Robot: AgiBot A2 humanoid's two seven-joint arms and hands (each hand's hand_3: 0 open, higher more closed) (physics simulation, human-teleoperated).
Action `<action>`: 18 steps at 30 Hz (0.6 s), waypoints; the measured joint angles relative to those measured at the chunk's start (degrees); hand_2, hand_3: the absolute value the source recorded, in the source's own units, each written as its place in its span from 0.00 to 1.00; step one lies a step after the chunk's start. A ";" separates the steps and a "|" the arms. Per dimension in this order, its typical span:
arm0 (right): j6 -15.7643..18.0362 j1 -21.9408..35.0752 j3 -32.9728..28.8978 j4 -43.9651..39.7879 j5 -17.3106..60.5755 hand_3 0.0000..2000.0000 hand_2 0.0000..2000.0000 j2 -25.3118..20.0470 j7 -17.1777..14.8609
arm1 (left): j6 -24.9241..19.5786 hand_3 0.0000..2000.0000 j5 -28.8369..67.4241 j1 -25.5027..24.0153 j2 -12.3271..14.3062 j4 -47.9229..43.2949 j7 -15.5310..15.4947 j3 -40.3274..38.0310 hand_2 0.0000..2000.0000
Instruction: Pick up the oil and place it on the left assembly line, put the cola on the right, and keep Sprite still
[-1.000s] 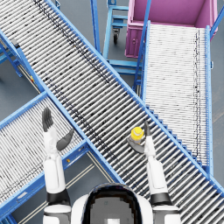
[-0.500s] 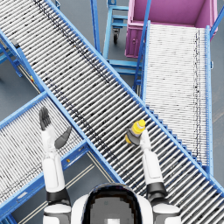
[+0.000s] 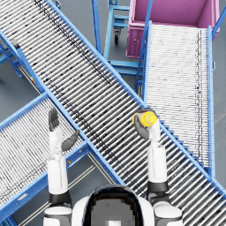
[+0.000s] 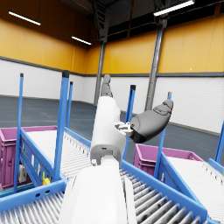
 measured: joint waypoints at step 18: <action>-0.49 9.12 22.50 1.63 -0.02 1.00 1.00 3.19 0.02 | 0.00 0.00 20.10 6.68 6.24 7.50 0.00 23.09 0.00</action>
